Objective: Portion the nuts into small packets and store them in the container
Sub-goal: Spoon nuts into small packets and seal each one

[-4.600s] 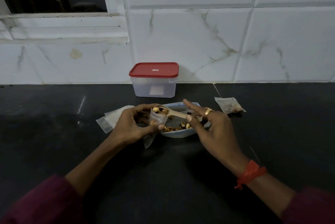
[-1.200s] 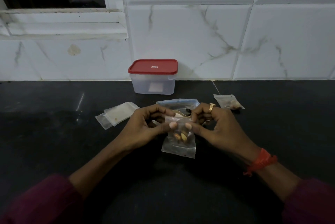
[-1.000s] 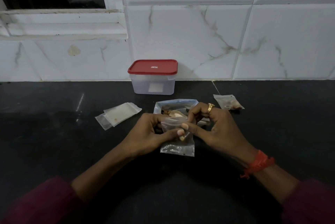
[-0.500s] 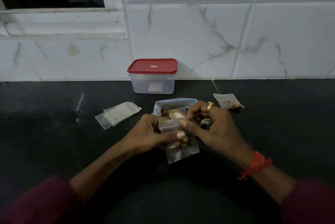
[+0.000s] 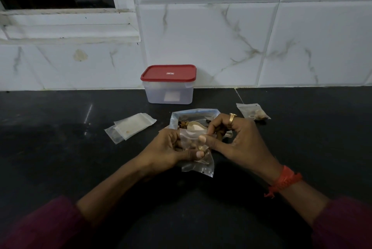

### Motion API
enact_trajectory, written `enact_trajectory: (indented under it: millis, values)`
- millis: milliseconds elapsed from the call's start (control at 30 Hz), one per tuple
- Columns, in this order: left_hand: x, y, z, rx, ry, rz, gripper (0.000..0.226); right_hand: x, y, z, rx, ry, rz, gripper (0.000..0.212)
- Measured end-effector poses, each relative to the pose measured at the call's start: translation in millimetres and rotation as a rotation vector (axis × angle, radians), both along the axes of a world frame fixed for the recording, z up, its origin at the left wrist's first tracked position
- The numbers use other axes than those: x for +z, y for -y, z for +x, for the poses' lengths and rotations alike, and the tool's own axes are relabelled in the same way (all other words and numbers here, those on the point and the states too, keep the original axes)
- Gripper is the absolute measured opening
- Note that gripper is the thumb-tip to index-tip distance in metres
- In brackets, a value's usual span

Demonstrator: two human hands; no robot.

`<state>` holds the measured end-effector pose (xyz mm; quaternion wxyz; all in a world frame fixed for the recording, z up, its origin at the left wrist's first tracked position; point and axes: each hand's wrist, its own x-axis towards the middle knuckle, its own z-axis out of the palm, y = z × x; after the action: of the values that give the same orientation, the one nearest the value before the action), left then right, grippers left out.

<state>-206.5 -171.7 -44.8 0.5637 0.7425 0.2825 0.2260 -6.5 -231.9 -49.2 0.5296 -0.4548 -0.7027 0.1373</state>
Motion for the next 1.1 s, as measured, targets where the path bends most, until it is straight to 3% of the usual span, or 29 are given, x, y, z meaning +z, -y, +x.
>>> enact_trajectory:
  millis: [200, 500, 633, 967, 1100]
  values:
    - [2.2, -1.4, -3.0, 0.076, 0.065, -0.053, 0.043, 0.3, -0.8, 0.4, 0.009, -0.017, -0.006, 0.015]
    - [2.7, -2.4, -1.7, 0.027, -0.005, -0.146, 0.037, -1.5, -0.9, 1.1, 0.003, -0.010, -0.010, 0.016]
    - [0.0, -3.4, -0.3, 0.063, 0.027, -0.200, 0.023, -0.6, -1.1, 2.7, -0.020, -0.040, -0.019, 0.016]
    - [-0.8, -4.1, -0.7, 0.050, 0.059, -0.235, 0.020, 0.8, -3.6, 6.8, -0.040, -0.053, -0.018, 0.020]
    - [-0.1, -5.1, -2.1, -0.020, 0.040, -0.139, 0.044, 1.4, -4.1, 10.6, -0.052, -0.037, -0.015, 0.022]
